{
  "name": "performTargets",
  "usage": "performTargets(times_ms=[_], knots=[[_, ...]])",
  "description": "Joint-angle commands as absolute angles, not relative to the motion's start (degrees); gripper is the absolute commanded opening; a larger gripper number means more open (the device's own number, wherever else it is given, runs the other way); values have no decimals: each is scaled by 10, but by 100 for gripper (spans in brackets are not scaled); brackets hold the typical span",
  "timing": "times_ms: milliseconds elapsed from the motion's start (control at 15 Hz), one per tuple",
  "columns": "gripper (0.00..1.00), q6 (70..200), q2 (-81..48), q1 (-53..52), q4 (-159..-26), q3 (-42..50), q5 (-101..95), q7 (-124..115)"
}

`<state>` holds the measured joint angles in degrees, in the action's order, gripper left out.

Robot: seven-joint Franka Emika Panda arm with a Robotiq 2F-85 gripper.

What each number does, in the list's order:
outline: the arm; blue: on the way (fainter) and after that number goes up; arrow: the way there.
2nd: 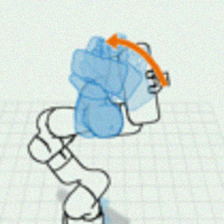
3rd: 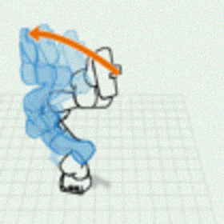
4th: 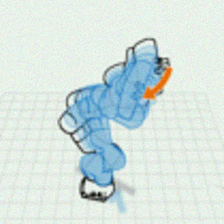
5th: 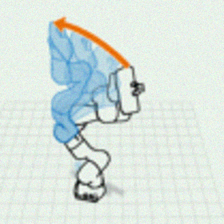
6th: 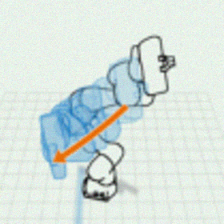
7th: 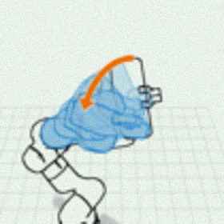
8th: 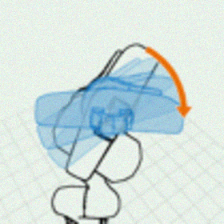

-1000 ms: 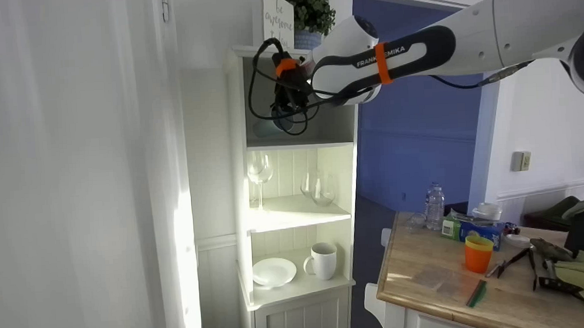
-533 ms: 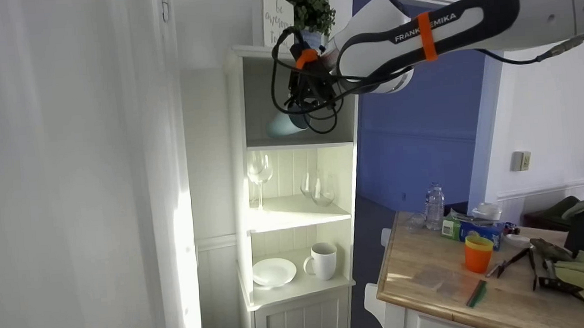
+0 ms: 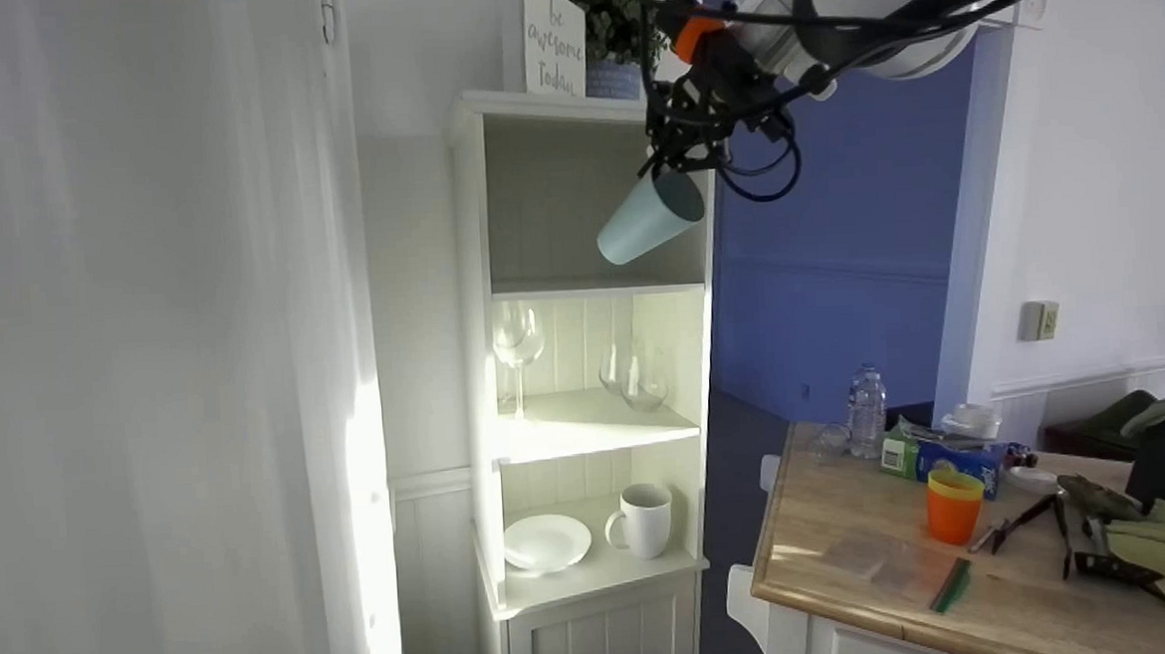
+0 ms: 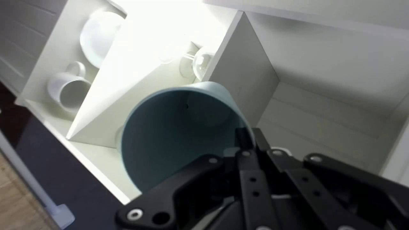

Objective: Put the blue cup on the table

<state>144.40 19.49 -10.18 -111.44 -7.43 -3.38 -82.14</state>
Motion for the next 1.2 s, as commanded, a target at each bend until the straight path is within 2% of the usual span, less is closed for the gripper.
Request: performTargets(times_ms=[0,200,533,1133], knots=[[1,1297,260,-59,-1107,-109,-30,-826],[1,1177,257,-33,-1080,-113,-36,-817],[1,1074,222,18,-1087,-88,-40,-825],[1,1027,144,64,-1107,-16,-60,-801]])
